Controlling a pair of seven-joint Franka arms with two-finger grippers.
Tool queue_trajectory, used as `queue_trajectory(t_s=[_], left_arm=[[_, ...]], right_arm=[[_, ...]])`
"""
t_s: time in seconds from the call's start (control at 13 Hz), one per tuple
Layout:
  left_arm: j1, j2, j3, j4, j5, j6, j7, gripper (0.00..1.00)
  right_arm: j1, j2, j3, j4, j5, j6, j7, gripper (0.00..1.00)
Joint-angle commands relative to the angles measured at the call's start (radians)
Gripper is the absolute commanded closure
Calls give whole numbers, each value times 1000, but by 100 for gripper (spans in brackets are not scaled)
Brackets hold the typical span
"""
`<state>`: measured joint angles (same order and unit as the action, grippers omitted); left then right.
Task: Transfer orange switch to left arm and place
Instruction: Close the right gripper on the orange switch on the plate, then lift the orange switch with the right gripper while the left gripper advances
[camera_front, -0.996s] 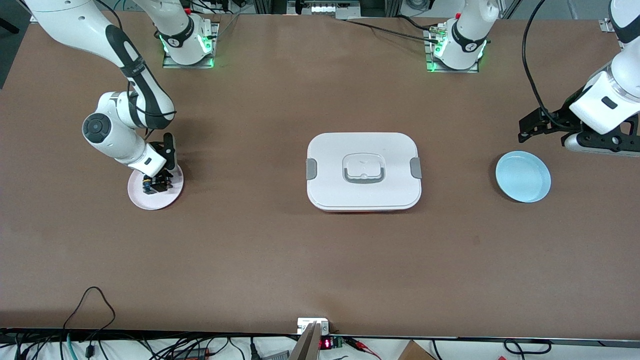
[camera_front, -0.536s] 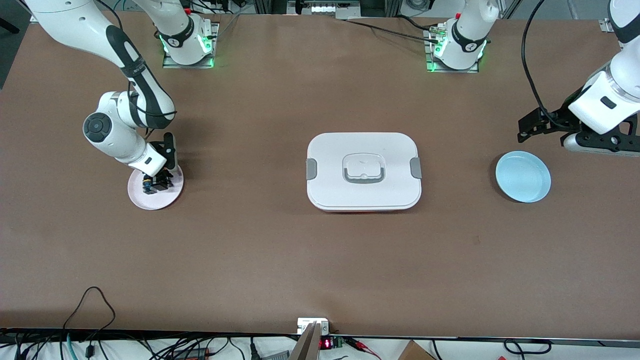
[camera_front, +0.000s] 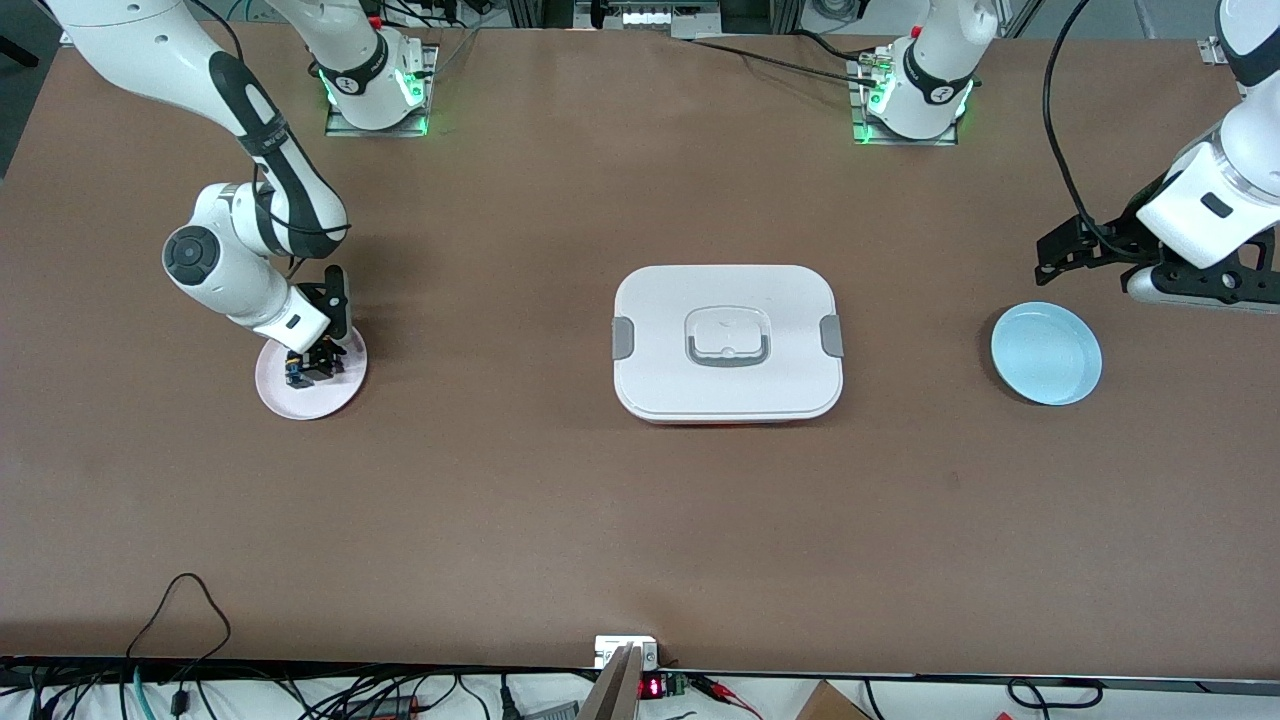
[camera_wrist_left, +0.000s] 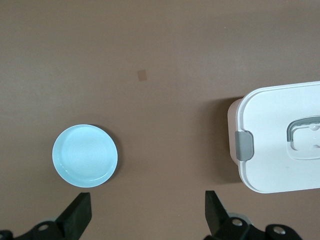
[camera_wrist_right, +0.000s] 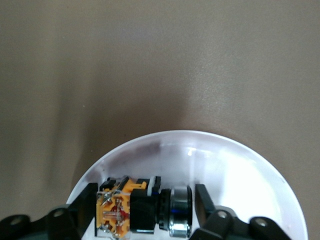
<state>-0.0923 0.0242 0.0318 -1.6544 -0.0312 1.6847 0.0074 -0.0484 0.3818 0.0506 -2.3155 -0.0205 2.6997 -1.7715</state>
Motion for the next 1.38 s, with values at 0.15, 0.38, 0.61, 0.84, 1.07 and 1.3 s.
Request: queue_trajectory(t_s=[0.15,0.38,0.61,0.84,1.07,1.3], left_arm=[[-4,-3,-3,-1,25,-5,-11,0],[-4,-3,-3,-1,25,-7,-11,0],[-4,-3,-3,-1,24,-7,-14,0],[-4,-3,-1,-1,16,-8,-41,0],[-1,10,-1,1,10,-10,-31,0],[-10,11,-3,1,-1,-42,-26,0]], right_arm=[[-7,-6,5,-12,14,19,-14,52],[-5,-21,5,-7,14,19,-12,77],[2,-64,11,-4,13,2,-3,83],[2,-128,76,34,22,-154,111,84],[5,-162,190,111,228,-305,179,84],[36,-155,247,214,451,-425,239,84]])
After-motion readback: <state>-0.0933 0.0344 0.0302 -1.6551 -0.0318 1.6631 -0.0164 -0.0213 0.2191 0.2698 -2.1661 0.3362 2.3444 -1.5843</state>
